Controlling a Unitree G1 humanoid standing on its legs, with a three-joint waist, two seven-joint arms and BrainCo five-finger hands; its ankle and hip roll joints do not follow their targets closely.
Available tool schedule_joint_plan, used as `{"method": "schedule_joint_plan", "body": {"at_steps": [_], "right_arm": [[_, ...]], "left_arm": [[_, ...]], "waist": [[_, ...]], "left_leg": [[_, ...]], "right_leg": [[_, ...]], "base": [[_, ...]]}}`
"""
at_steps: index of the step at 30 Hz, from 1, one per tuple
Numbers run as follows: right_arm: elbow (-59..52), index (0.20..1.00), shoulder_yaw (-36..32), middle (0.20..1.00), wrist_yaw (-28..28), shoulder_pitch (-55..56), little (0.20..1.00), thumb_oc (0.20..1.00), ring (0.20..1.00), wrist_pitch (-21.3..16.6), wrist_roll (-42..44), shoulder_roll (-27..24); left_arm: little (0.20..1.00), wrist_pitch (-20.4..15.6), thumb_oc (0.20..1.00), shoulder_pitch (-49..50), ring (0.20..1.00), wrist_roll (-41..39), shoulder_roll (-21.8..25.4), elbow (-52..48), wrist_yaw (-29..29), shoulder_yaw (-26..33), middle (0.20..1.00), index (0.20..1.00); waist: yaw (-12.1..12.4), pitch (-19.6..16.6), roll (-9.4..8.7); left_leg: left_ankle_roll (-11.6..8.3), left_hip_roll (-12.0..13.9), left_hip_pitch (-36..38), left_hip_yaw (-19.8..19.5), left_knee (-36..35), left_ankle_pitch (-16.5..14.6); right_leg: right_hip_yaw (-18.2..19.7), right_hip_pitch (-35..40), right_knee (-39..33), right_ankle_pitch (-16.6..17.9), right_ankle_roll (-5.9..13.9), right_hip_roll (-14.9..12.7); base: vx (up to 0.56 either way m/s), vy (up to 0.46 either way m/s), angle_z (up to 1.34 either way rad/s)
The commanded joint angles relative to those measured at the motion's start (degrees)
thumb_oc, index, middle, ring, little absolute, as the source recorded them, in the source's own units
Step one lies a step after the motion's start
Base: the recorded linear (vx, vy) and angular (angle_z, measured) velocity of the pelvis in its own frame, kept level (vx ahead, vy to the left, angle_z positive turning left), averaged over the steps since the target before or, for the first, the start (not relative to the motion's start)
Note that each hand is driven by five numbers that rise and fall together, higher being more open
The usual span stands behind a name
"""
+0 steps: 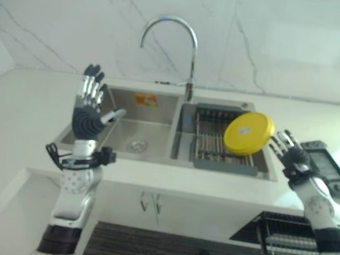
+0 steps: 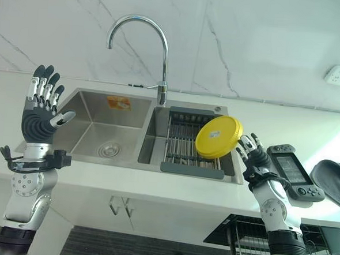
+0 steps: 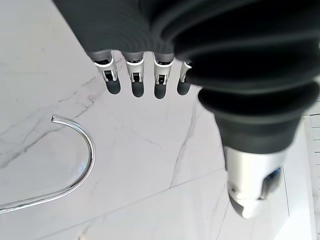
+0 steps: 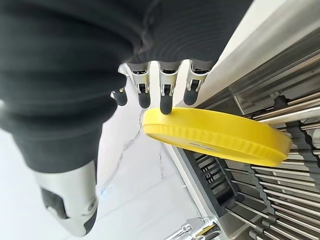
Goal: Place the dishes in the dishwasher.
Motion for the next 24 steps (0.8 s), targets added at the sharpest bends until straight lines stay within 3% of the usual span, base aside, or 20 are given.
{"method": "schedule_joint_plan", "body": {"at_steps": [1, 24], "right_arm": [[1.4, 1.000, -3.1, 1.000, 0.0, -3.8, 1.000, 1.000, 1.000, -2.4, 0.3, -2.4], [8.6, 1.000, 0.3, 1.000, 2.0, -6.9, 1.000, 1.000, 1.000, -0.4, 0.3, -3.5]], "left_arm": [[1.000, -2.5, 1.000, -2.0, 1.000, -0.6, 3.4, 0.5, 0.1, 0.7, 1.000, 1.000], [1.000, -1.2, 1.000, -3.7, 1.000, -0.6, 4.0, 0.9, 0.8, -1.4, 1.000, 1.000]], "waist": [[-0.5, -1.1, -1.65], [0.7, -0.9, -1.79]], "left_leg": [[1.23, -1.1, -4.1, 3.9, -1.1, 5.5], [1.32, -1.3, -4.0, 3.5, -1.1, 5.4]], "right_leg": [[-0.9, 6.0, 0.1, -4.1, 3.20, -2.6], [-1.5, 6.4, 0.1, -4.2, 3.20, -2.7]], "base": [[0.00, 0.000, 0.00], [0.00, 0.000, 0.00]]}}
